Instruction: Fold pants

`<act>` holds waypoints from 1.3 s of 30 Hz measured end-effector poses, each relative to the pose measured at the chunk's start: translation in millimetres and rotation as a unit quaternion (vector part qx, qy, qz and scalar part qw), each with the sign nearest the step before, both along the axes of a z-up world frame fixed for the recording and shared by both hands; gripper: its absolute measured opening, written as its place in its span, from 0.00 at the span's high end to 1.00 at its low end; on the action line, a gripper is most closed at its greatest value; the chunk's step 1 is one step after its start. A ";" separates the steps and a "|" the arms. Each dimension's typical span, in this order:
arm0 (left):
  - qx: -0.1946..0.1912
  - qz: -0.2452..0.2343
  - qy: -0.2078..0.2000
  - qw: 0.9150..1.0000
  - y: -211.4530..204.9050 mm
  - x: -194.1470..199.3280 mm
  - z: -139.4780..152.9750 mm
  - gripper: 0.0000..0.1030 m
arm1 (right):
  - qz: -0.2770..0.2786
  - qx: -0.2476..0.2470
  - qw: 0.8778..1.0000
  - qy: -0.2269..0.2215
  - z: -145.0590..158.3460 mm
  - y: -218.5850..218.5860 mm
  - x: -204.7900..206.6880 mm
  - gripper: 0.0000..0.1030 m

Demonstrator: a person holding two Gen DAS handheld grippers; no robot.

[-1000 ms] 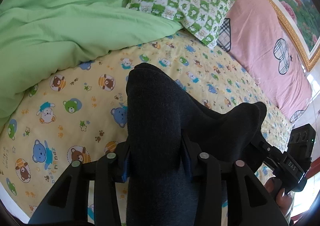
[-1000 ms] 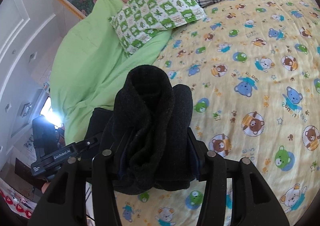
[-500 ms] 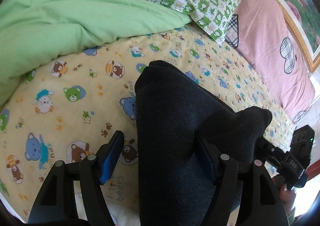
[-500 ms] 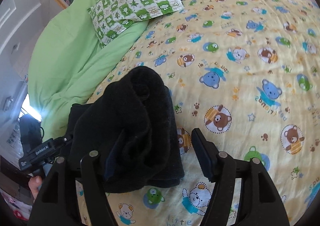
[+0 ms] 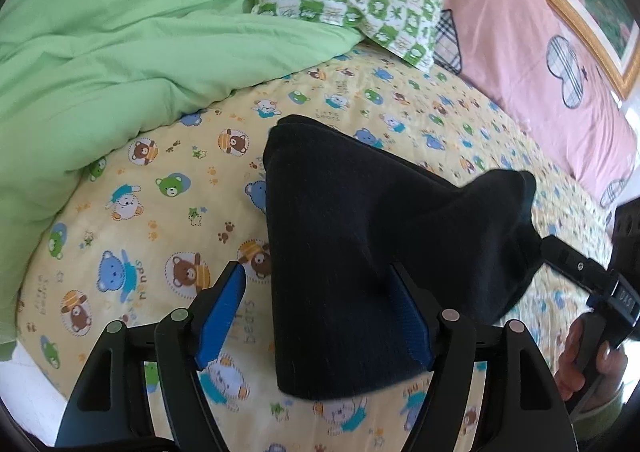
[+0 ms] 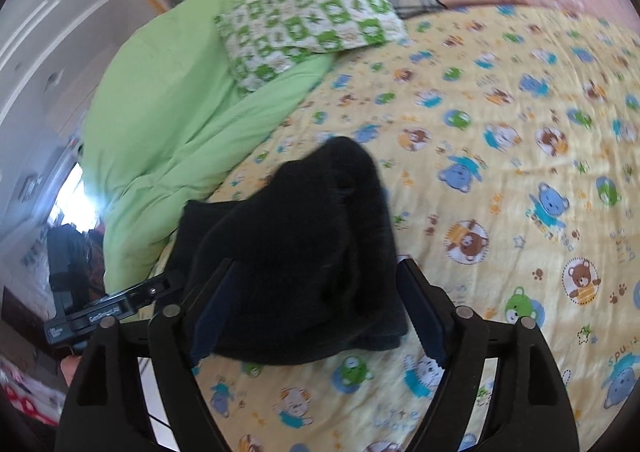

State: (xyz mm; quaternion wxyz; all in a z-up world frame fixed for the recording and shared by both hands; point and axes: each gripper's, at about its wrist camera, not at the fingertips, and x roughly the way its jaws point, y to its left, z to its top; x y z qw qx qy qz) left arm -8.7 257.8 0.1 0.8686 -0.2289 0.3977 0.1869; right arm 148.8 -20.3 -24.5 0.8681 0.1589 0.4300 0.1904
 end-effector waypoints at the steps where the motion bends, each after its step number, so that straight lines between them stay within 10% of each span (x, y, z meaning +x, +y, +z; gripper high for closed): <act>1: 0.006 -0.002 0.000 1.000 -2.4 -1.8 1.7 0.29 | 0.007 -0.008 1.000 -0.005 3.3 3.4 -2.1 0.18; 39: 0.149 -0.037 0.067 0.986 -76.8 -45.5 -4.9 0.13 | 0.131 -0.142 0.978 -0.084 21.2 51.7 -74.7 0.06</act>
